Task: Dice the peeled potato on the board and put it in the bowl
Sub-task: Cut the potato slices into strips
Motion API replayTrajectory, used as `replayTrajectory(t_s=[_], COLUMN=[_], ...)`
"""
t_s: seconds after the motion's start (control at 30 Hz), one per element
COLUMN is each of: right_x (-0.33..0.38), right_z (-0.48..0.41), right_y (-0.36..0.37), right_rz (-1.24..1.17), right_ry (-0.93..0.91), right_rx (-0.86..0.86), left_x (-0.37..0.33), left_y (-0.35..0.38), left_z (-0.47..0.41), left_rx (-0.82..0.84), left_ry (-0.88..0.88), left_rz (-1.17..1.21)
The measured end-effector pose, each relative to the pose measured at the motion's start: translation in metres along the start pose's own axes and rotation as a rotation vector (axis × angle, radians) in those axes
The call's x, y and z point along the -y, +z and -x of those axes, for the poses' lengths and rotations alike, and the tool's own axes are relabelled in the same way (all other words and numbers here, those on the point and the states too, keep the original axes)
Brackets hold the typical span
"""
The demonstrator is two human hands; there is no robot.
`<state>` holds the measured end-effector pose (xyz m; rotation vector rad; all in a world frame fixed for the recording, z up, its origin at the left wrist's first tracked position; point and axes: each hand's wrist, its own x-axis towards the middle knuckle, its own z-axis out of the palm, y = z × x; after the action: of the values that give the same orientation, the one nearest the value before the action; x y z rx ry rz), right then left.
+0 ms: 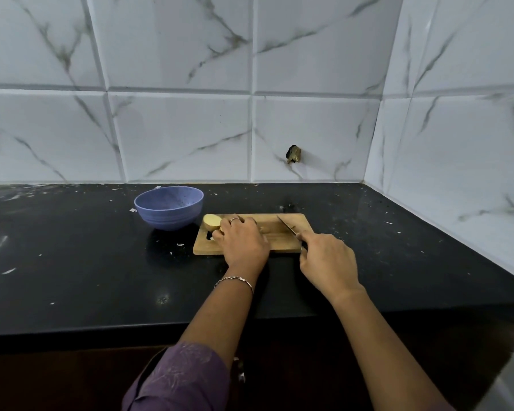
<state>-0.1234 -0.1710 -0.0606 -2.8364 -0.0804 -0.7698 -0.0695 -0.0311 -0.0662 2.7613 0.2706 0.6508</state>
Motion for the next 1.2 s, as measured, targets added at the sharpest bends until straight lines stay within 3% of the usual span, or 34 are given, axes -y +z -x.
replayTrajectory(t_s=[0.47,0.7,1.2], right_x=[0.000,0.004,0.006], right_z=[-0.005,0.008,0.011], right_y=[0.008,0.002,-0.003], right_rz=[-0.122,-0.221,-0.328], right_ry=[0.060,0.108,0.168], right_rx=[-0.059,-0.008,-0.001], left_x=[-0.003,-0.002,-0.006], left_y=[0.008,0.006,0.014], left_z=[-0.009,-0.010,-0.018], left_rx=[0.090,0.153,0.086], left_ry=[0.181,0.238,0.265], left_rz=[-0.006,0.047,0.072])
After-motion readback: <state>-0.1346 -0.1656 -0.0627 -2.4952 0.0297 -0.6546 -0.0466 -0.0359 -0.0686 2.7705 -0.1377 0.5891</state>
